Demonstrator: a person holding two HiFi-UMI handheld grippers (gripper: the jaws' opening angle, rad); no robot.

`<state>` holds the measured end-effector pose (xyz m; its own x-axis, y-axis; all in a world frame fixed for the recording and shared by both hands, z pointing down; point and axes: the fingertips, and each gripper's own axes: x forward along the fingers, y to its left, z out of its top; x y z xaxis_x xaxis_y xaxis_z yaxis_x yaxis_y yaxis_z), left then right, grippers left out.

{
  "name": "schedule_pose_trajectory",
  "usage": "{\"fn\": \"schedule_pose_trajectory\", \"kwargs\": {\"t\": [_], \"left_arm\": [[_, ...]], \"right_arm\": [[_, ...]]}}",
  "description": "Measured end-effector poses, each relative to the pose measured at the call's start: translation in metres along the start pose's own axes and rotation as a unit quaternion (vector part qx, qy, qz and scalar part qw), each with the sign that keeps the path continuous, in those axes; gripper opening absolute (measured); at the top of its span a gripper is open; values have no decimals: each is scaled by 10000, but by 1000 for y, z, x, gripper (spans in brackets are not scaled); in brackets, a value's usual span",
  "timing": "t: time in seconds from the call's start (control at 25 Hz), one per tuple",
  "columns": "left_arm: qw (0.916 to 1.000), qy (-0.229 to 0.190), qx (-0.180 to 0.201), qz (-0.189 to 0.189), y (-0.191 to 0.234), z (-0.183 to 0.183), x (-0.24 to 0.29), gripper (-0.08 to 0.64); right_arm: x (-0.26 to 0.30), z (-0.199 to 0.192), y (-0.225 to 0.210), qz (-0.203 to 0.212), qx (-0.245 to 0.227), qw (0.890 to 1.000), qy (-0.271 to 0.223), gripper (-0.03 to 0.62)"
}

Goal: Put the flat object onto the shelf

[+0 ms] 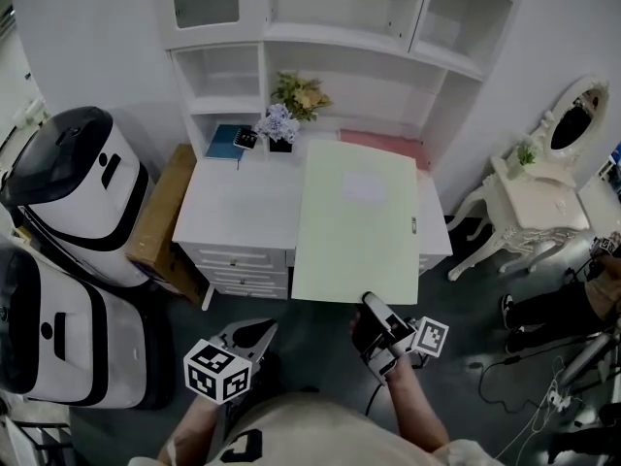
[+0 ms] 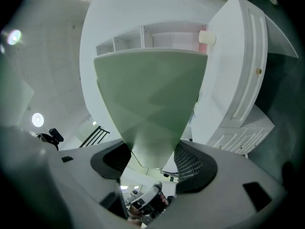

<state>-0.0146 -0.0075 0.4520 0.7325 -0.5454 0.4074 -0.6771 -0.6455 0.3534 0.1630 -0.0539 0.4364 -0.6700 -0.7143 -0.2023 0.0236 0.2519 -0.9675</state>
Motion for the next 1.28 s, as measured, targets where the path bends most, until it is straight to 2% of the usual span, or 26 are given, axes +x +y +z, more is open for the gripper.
{"fn": "schedule_pose_trajectory", "kwargs": {"t": [0.2,0.76,1.04,1.28], "left_arm": [[9999,-136,-14,47,16,14,2,14],[9996,-70,-217,-162,61,12,9,14],[9989,-127,-60,-452,86,36,12,14],[9973,-173,99,-700,100,48,14,14]], "right_arm": [[20,8,2,72,-7,9999,73,293],[81,23,15,420,-70,9991,15,293],[109,37,28,427,-399,9981,-191,293],[131,40,37,508,-481,9970,-331,293]]}}
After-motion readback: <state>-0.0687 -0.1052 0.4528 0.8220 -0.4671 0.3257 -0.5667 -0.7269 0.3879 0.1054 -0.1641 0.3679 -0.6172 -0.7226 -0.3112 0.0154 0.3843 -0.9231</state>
